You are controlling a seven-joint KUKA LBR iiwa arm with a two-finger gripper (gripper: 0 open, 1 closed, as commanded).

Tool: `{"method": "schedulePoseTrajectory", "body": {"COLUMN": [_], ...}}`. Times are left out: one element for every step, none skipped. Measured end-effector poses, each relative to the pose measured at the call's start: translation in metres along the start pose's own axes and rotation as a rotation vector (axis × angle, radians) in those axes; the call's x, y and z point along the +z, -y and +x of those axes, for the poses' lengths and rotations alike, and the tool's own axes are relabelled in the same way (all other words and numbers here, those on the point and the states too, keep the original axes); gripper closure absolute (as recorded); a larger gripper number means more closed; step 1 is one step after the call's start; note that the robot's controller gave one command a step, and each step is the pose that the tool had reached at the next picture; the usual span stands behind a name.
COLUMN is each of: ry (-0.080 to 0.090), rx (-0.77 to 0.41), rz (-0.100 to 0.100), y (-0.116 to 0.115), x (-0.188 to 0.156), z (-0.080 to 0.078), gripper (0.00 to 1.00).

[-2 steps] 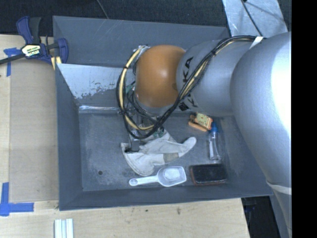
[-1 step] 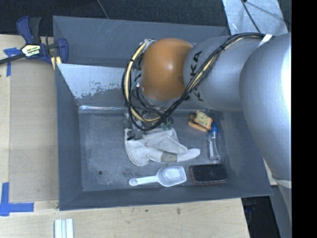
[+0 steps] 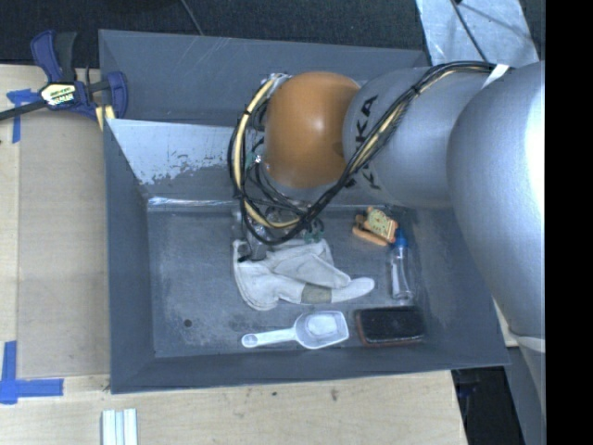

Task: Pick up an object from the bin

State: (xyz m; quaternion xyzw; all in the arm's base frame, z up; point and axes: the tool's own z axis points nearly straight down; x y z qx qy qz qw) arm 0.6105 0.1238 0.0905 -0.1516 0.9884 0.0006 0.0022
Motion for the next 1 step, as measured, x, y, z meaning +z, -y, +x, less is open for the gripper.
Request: {"method": "schedulePoseTrajectory", "body": {"ry": [0.008], "rx": [0.021], "rz": [0.003], "y": [0.0097], "x": [-0.1982], "z": [0.017], "gripper": [1.0]}}
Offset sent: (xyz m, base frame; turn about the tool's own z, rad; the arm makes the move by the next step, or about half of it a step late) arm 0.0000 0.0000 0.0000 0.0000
